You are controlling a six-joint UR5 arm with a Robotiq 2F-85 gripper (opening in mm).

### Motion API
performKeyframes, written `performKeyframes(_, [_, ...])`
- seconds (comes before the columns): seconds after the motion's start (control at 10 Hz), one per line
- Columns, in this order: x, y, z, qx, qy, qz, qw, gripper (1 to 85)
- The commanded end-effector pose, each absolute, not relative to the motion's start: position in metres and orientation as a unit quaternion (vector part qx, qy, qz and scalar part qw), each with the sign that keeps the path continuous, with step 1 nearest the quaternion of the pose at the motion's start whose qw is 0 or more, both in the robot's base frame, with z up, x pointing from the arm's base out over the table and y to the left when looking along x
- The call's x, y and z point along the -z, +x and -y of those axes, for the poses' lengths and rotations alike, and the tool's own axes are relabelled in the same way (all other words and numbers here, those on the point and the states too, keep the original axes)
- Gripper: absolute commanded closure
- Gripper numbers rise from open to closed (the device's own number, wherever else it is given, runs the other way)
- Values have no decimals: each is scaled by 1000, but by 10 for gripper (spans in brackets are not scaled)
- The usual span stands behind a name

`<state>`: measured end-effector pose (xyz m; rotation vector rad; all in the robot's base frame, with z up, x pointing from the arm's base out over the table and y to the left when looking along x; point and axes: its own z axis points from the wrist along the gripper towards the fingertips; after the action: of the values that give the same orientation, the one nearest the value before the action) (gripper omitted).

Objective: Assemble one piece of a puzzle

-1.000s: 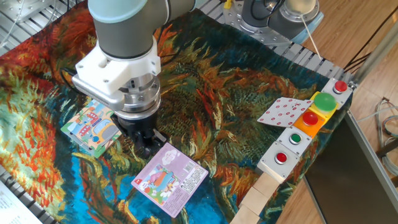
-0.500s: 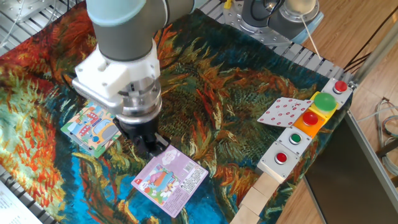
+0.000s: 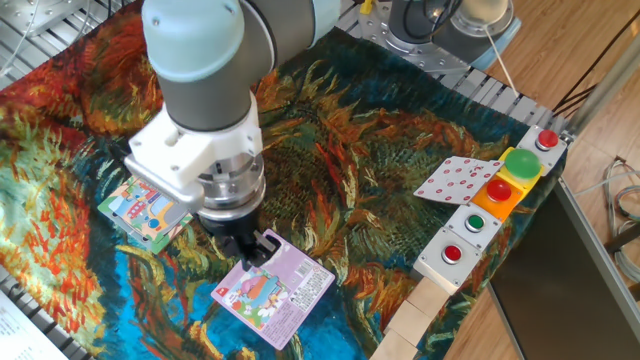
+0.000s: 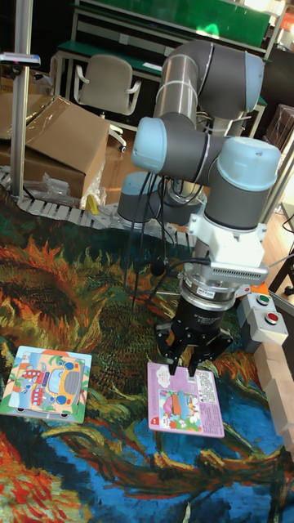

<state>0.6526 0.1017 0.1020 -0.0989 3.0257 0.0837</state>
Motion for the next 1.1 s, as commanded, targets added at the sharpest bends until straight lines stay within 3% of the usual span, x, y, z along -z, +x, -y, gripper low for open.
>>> performKeyframes(0.0, [-100, 650, -103, -28, -31, -998, 50, 473])
performKeyframes(0.4, [-66, 676, -127, -33, -22, -997, 66, 430])
performKeyframes(0.6, [-82, 666, -116, -32, -29, -997, 57, 420])
performKeyframes(1.0, [-77, 668, -126, -46, -5, -998, 53, 420])
